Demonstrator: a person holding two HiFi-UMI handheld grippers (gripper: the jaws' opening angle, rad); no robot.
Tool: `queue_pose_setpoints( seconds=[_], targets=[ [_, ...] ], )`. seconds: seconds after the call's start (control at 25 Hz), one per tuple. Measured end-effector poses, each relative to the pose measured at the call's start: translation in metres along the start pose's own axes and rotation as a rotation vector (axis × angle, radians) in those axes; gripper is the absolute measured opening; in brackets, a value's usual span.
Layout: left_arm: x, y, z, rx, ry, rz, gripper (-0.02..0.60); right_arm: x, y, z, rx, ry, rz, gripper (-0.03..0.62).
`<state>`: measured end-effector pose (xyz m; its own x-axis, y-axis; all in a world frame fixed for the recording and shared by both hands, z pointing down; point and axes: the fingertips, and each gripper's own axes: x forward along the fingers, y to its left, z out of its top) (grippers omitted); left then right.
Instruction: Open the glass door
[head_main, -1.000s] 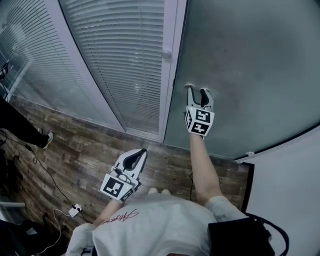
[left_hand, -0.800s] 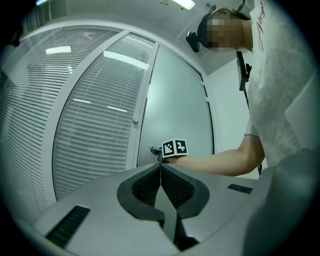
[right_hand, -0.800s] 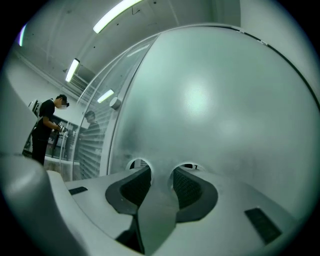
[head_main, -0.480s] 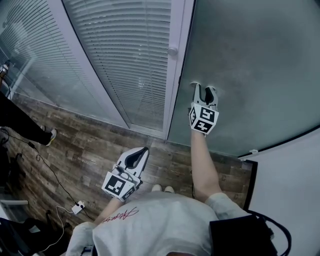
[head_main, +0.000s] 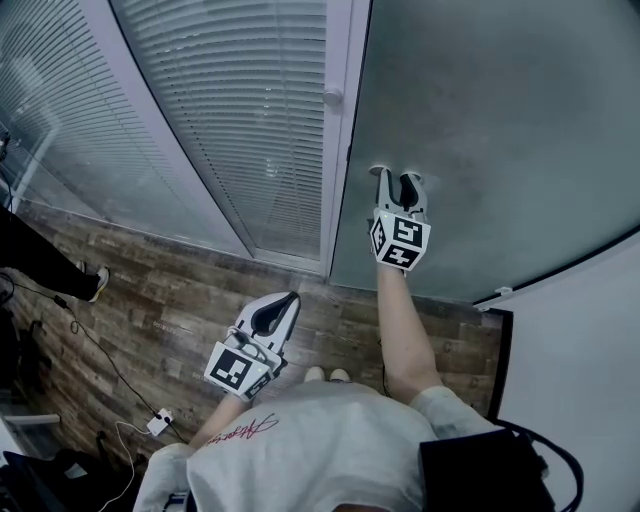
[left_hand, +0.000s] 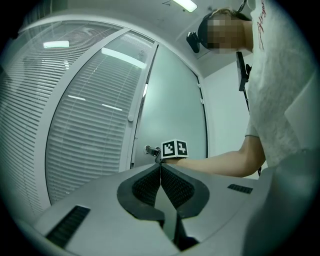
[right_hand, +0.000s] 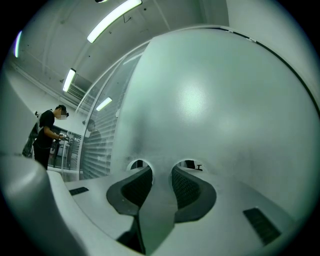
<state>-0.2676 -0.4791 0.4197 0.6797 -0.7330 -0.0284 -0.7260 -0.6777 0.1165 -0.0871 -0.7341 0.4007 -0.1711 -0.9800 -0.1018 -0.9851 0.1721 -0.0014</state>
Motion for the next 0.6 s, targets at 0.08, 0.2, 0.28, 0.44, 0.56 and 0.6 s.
queue_pose_setpoints(
  seconds=[0.08, 0.2, 0.28, 0.44, 0.56, 0.6],
  targets=[
    [-0.001, -0.004, -0.001, -0.003, -0.002, -0.012, 0.017, -0.006, 0.002, 0.0, 0.0, 0.0, 0.005, 0.132],
    [-0.005, -0.009, -0.001, -0.002, -0.009, -0.029, 0.017, -0.018, 0.005, 0.002, 0.0, -0.006, 0.009, 0.132],
    [-0.009, -0.012, 0.0, -0.005, -0.014, -0.041, 0.017, -0.027, 0.008, 0.004, -0.001, -0.015, 0.014, 0.132],
    [-0.013, -0.015, -0.003, -0.007, -0.022, -0.068, 0.017, -0.044, 0.013, 0.005, 0.0, -0.029, 0.019, 0.132],
    [-0.016, -0.018, -0.005, -0.003, -0.024, -0.088, 0.017, -0.06, 0.017, 0.007, 0.001, -0.037, 0.024, 0.132],
    [-0.017, -0.02, -0.005, -0.002, -0.024, -0.095, 0.017, -0.065, 0.019, 0.008, 0.001, -0.039, 0.026, 0.132]
  ],
)
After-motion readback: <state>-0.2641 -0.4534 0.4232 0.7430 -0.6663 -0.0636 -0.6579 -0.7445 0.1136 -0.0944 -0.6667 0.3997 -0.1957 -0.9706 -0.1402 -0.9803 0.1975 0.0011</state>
